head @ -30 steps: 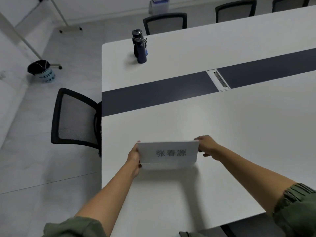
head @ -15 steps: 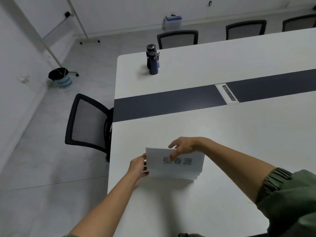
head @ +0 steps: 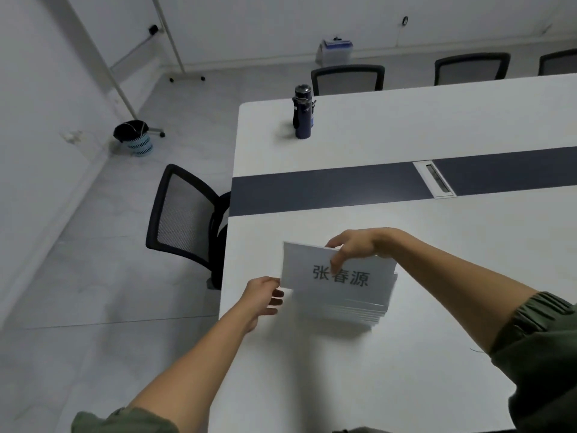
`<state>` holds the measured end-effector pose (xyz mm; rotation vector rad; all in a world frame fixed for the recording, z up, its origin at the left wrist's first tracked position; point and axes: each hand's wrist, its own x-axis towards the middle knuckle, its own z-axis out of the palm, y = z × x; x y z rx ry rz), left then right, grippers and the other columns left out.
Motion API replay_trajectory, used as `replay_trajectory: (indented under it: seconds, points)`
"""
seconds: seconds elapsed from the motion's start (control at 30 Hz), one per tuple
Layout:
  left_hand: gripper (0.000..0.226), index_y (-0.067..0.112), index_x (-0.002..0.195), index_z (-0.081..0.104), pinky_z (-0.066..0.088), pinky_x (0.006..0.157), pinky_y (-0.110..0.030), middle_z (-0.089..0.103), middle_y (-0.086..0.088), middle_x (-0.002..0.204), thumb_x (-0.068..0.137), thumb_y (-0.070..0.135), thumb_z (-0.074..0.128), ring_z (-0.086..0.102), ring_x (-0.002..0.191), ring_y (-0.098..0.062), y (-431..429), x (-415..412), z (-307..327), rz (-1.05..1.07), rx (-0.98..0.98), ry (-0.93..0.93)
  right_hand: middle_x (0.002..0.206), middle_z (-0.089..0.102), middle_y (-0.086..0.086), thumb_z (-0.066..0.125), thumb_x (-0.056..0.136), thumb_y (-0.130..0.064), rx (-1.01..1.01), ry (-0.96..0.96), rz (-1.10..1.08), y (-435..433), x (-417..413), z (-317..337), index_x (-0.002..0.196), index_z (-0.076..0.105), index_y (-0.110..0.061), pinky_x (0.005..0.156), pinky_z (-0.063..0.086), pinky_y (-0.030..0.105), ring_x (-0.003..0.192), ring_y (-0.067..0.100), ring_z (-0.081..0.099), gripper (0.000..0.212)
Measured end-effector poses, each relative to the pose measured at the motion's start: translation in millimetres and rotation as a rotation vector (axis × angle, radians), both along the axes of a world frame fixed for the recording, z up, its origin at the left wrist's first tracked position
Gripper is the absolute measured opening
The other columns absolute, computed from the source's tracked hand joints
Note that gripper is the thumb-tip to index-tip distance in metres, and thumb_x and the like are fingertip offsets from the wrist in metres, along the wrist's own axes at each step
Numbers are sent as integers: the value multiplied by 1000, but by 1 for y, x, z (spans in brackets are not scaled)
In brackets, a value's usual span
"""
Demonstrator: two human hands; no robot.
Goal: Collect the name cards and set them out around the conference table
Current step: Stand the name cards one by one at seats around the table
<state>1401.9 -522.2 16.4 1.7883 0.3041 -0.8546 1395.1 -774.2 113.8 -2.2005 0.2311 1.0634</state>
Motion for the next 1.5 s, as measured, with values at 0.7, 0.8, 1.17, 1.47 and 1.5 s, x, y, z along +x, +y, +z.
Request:
replay_trajectory:
  seconds: [0.7, 0.8, 1.17, 1.47, 1.5]
  points:
    - [12, 12, 97, 61, 40, 54, -23, 61, -8, 82, 96, 20, 52, 55, 65, -16, 394, 43, 66, 22, 196, -297, 95, 73, 7, 70, 81, -25, 111, -194, -39, 354, 72, 0, 107, 61, -18, 67, 58, 30, 83, 24, 73, 29]
    - [12, 11, 96, 62, 39, 54, -24, 61, -9, 81, 95, 20, 54, 55, 64, -16, 419, 64, 62, 33, 199, -301, 94, 74, 8, 71, 80, -25, 113, -204, -65, 375, 97, -3, 104, 62, -17, 64, 58, 30, 81, 24, 73, 27]
    - [9, 14, 94, 64, 43, 56, -22, 65, -9, 84, 93, 21, 57, 60, 69, -18, 437, 239, 52, -93, 249, -344, 96, 73, 9, 70, 80, -24, 73, -246, -170, 396, 245, -27, 103, 69, -15, 67, 58, 30, 82, 26, 72, 25]
    - [13, 14, 98, 64, 43, 56, -21, 66, -6, 85, 93, 24, 57, 60, 69, -15, 405, 398, 68, -246, 226, -393, 88, 73, 5, 71, 79, -22, 45, -227, -350, 367, 355, -17, 97, 69, -19, 56, 55, 24, 72, 20, 72, 18]
    - [13, 14, 99, 64, 43, 56, -20, 66, -6, 85, 93, 23, 57, 60, 69, -15, 398, 419, 66, -283, 219, -396, 87, 73, 4, 71, 79, -22, 46, -225, -389, 361, 366, -20, 94, 69, -21, 53, 54, 23, 70, 19, 72, 16]
